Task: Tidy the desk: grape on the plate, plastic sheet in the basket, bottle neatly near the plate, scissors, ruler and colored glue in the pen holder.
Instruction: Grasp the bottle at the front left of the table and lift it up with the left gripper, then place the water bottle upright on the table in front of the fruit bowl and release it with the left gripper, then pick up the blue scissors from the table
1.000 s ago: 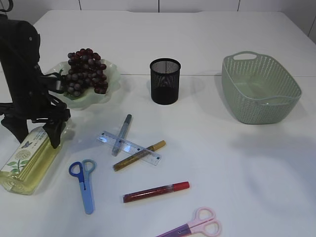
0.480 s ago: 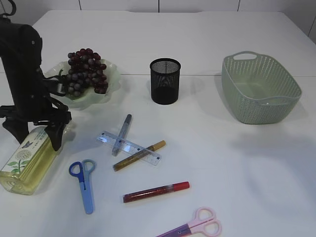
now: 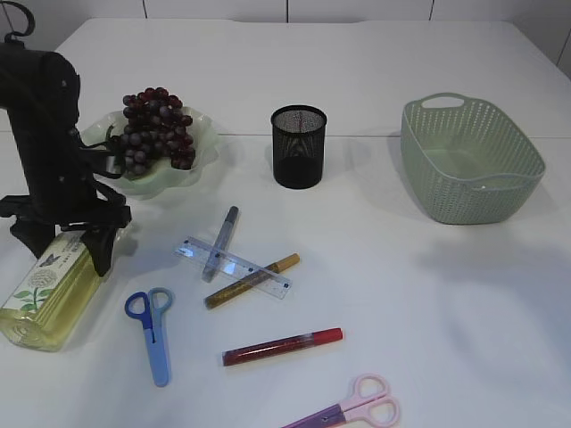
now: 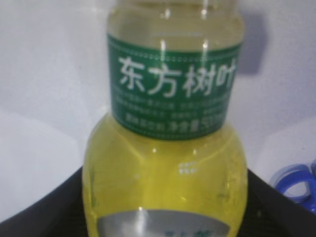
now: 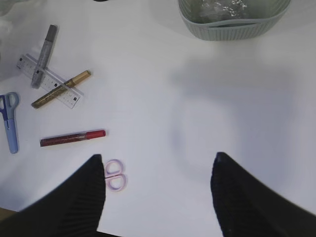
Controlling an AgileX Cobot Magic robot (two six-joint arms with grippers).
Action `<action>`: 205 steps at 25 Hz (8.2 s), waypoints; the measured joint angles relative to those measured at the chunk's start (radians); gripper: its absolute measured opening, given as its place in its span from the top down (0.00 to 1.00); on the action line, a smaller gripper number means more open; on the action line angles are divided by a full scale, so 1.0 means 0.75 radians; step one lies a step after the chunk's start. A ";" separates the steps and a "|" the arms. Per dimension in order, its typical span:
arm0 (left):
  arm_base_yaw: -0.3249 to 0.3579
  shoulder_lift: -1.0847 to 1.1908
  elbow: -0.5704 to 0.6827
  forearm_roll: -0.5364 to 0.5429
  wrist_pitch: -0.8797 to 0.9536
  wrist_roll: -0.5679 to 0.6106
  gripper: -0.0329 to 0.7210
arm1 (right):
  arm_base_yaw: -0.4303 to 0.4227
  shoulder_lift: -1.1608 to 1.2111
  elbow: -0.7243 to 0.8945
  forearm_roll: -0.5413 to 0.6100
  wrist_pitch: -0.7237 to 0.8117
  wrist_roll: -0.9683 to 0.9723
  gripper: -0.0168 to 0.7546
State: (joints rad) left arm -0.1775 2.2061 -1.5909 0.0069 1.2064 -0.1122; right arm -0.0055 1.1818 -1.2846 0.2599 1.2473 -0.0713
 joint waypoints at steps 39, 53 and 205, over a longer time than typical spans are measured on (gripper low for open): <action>0.000 -1.013 1.008 -0.026 -1.154 -0.089 0.38 | 0.000 0.000 0.000 -0.001 0.003 0.000 0.30; 0.000 -1.128 1.446 -0.009 -2.363 -0.055 0.38 | 0.000 0.000 0.000 -0.001 0.003 -0.003 0.30; -0.295 -1.155 0.752 -0.378 -0.181 -0.427 0.28 | 0.000 0.125 0.000 0.081 0.003 0.002 0.30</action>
State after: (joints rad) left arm -0.3988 1.3402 -1.0271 -0.2768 1.0707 -0.4324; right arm -0.0055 1.2752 -1.2846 0.3205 1.2496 -0.0700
